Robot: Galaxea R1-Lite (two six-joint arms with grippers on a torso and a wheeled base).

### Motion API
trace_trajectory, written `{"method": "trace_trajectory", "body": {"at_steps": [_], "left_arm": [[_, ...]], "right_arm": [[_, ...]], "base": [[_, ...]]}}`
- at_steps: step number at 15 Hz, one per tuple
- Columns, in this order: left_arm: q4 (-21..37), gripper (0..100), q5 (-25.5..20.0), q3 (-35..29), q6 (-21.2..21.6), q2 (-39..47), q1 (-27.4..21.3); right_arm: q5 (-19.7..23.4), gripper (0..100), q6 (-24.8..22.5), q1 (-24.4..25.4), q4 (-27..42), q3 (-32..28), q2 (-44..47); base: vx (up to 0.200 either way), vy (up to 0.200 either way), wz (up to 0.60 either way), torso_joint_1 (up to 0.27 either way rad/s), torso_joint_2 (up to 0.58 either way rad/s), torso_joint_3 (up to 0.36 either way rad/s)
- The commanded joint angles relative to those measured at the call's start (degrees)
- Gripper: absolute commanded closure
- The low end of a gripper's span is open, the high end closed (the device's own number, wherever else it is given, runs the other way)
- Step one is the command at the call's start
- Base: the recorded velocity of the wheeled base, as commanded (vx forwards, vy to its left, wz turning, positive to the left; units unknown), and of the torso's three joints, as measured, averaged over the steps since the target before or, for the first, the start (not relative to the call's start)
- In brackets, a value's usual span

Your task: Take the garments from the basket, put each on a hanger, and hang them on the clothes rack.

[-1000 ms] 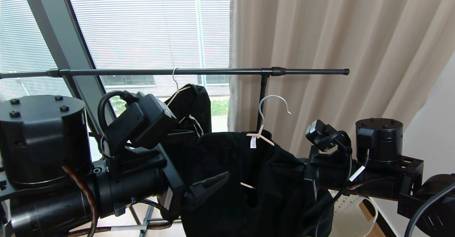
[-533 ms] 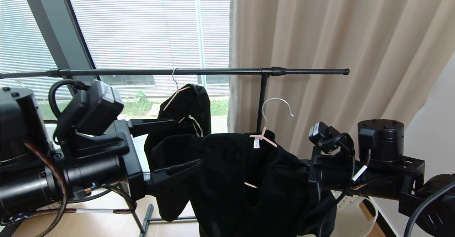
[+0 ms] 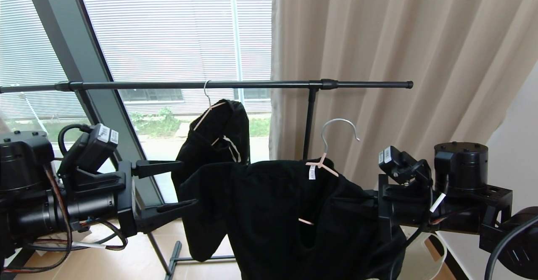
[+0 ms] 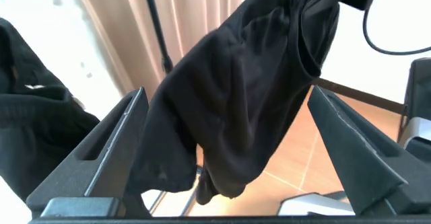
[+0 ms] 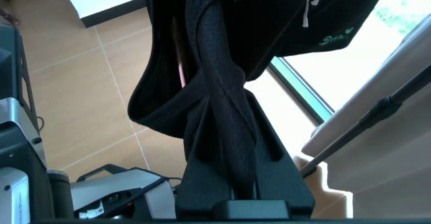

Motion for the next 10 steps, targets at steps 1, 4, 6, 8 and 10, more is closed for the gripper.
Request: {"method": "trace_trajectory", "body": {"at_steps": [1, 4, 6, 8, 10], "left_arm": [[-3.7, 0, -2.3, -0.4, -1.1, 10.6, 2.4], [-7.2, 0, -2.1, -0.7, -1.8, 15.1, 2.3], [-8.5, 0, -2.0, -0.7, -3.2, 16.3, 2.2], [-9.3, 100, -1.0, -0.8, -4.4, 16.7, 2.2], [-9.4, 100, -0.1, -1.1, -4.9, 16.9, 2.4]], "right_arm": [[0.4, 100, 0.0, -0.1, 0.0, 0.1, -0.6], [1.6, 100, 0.1, -0.1, 0.0, 0.4, -0.8], [1.7, 100, 0.0, -0.1, 0.0, 0.4, -0.9], [1.8, 100, 0.1, -0.2, -0.1, 0.3, -0.8], [1.8, 100, 0.1, -0.4, -0.1, 0.1, -0.7]], "base": [[0.0, 0.0, 0.0, 0.0, 0.0, 0.0], [0.0, 0.0, 0.0, 0.0, 0.0, 0.0], [0.0, 0.0, 0.0, 0.0, 0.0, 0.0], [0.0, 0.0, 0.0, 0.0, 0.0, 0.0], [0.0, 0.0, 0.0, 0.0, 0.0, 0.0]]}}
